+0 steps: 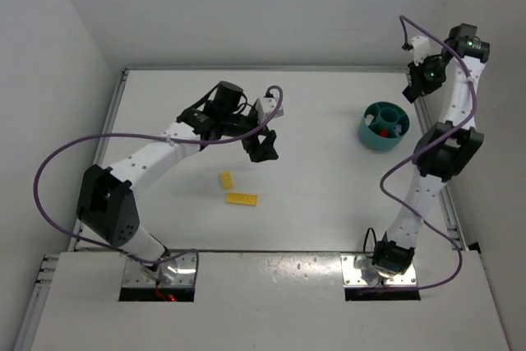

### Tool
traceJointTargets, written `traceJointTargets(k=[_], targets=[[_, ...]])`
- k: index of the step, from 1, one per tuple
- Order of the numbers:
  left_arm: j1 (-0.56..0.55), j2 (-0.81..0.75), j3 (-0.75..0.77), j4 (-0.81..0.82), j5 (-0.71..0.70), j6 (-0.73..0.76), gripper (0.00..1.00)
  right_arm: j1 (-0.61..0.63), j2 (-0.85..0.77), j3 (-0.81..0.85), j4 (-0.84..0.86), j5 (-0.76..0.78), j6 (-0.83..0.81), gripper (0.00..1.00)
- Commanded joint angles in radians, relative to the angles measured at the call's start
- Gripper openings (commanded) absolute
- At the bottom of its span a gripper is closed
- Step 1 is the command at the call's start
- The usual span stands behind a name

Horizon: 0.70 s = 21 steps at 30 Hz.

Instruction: Sort the legos into containers by color

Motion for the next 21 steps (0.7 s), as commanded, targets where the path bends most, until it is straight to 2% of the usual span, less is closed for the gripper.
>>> traceJointTargets(k=[1, 8, 12, 21], targets=[[0.008, 0.000, 0.010, 0.015, 0.038, 0.015, 0.87, 0.007, 0.030, -0.002, -0.018, -0.073, -0.060, 0.00], [0.008, 0.009, 0.010, 0.006, 0.058, 0.015, 0.89, 0.007, 0.074, -0.002, -0.028, -0.110, -0.050, 0.03], [0.008, 0.027, 0.019, -0.003, 0.069, 0.024, 0.99, 0.007, 0.094, -0.021, -0.037, -0.119, -0.050, 0.04], [0.008, 0.036, 0.028, -0.003, 0.078, 0.024, 0.99, 0.007, 0.116, -0.030, -0.037, -0.119, -0.060, 0.09]])
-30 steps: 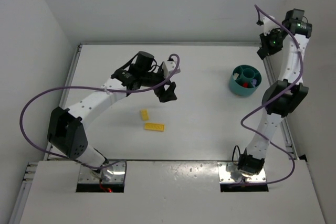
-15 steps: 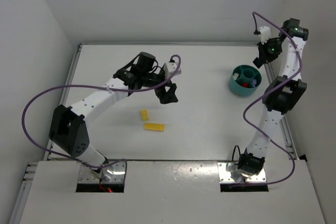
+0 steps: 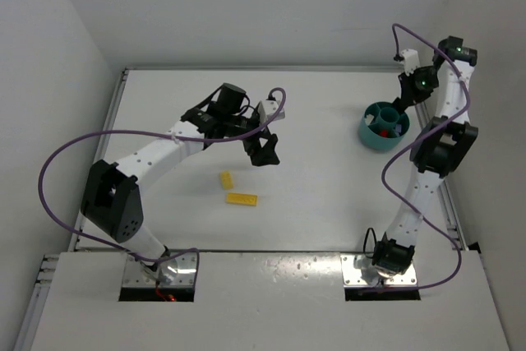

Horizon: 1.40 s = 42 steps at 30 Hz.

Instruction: Sort the legos into containers by color

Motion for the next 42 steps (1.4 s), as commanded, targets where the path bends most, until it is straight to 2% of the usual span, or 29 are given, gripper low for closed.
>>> traceJointTargets(k=[1, 6, 16, 19, 20, 23, 26, 28, 31, 33, 37, 42], targets=[[0.008, -0.001, 0.028, 0.008, 0.035, 0.018, 0.99, 0.003, 0.023, 0.002, -0.003, -0.045, -0.027, 0.10], [0.008, 0.008, 0.028, 0.008, 0.035, 0.027, 0.99, 0.003, 0.023, 0.002, 0.007, -0.045, -0.027, 0.19], [0.008, 0.008, 0.028, 0.008, 0.045, 0.027, 0.99, 0.003, 0.023, 0.002, 0.026, -0.054, -0.004, 0.20], [0.008, 0.008, 0.028, 0.008, 0.035, 0.027, 0.99, 0.003, -0.009, 0.011, 0.026, -0.065, 0.005, 0.29], [0.008, -0.001, 0.028, 0.008, 0.014, 0.027, 0.99, 0.003, -0.027, 0.011, 0.026, -0.097, 0.027, 0.38], [0.020, -0.040, -0.029, -0.010, -0.004, 0.059, 0.99, -0.006, -0.132, 0.002, 0.026, -0.175, 0.067, 0.52], [0.058, -0.089, -0.079, -0.092, -0.037, 0.166, 0.99, -0.006, -0.242, -0.033, -0.022, -0.265, 0.102, 0.56], [0.107, -0.098, -0.098, -0.214, -0.037, 0.260, 0.99, 0.008, -0.274, -0.067, -0.093, -0.340, 0.102, 0.58], [0.170, -0.077, -0.116, -0.380, -0.078, 0.486, 0.97, 0.020, -0.391, -0.268, -0.094, -0.434, 0.134, 0.59], [0.179, -0.077, -0.171, -0.441, -0.133, 0.560, 0.95, 0.020, -0.474, -0.407, -0.094, -0.499, 0.123, 0.59], [0.195, -0.147, -0.295, -0.451, -0.173, 0.761, 0.89, 0.040, -0.587, -0.624, -0.094, -0.563, 0.102, 0.59], [0.124, -0.170, -0.357, -0.387, -0.147, 0.803, 0.86, 0.058, -0.670, -0.777, -0.094, -0.599, 0.093, 0.59]])
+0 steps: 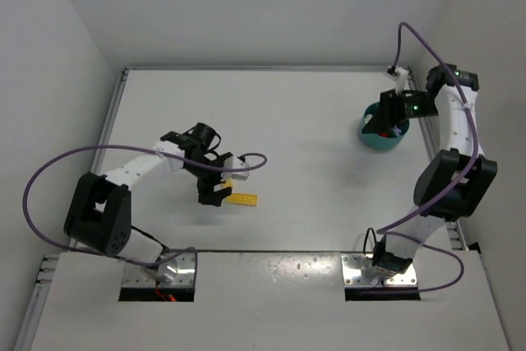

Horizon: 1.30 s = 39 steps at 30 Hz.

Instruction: Sort the legos into containers by color

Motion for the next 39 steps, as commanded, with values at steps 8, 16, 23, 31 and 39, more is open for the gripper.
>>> traceJointTargets(k=[8, 16, 23, 31, 39], targets=[[-0.157, 0.025, -0.024, 0.213, 0.019, 0.057, 0.82, 0.049, -0.158, -0.230, 0.128, -0.082, 0.192, 0.56], [-0.226, 0.126, -0.055, 0.286, -0.053, 0.039, 0.74, 0.094, -0.195, -0.270, 0.198, -0.033, 0.361, 0.55], [-0.235, 0.183, -0.086, 0.347, -0.116, 0.017, 0.71, 0.141, -0.238, -0.330, 0.267, -0.014, 0.450, 0.55], [-0.235, 0.231, -0.104, 0.434, -0.165, -0.039, 0.46, 0.183, -0.284, -0.437, 0.331, -0.083, 0.450, 0.55], [-0.212, 0.209, -0.047, 0.447, -0.088, -0.152, 0.23, 0.211, -0.214, -0.460, 0.346, -0.138, 0.441, 0.56]])
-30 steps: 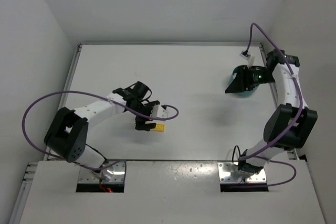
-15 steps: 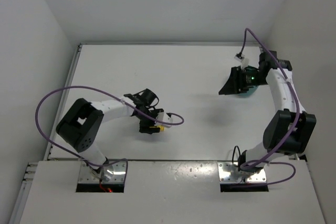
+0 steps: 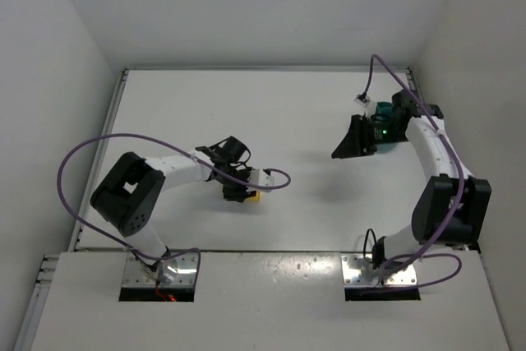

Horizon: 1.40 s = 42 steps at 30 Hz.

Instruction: Sort the legos into containers by color

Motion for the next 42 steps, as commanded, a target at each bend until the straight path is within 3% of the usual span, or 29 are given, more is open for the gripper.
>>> traceJointTargets(k=[1, 6, 13, 23, 39, 42], targets=[[0.022, 0.005, 0.032, 0.059, 0.064, -0.078, 0.23, 0.010, 0.043, 0.011, 0.048, -0.086, 0.026, 0.56], [0.022, -0.084, 0.099, 0.202, 0.109, -0.301, 0.22, 0.056, 0.106, 0.020, 0.165, -0.182, 0.159, 0.59], [-0.024, -0.075, 0.247, 0.272, 0.130, -0.513, 0.22, 0.110, 0.195, 0.137, 0.122, -0.182, 0.165, 0.59], [-0.090, -0.084, 0.310, 0.291, 0.137, -0.571, 0.22, 0.203, 0.100, 0.085, 0.196, -0.009, 0.211, 0.59], [-0.139, -0.097, 0.360, 0.291, 0.117, -0.571, 0.21, 0.291, 0.127, 0.106, 0.214, 0.013, 0.230, 0.59], [-0.148, -0.097, 0.360, 0.291, 0.106, -0.561, 0.21, 0.291, 0.127, 0.115, 0.214, 0.004, 0.230, 0.49]])
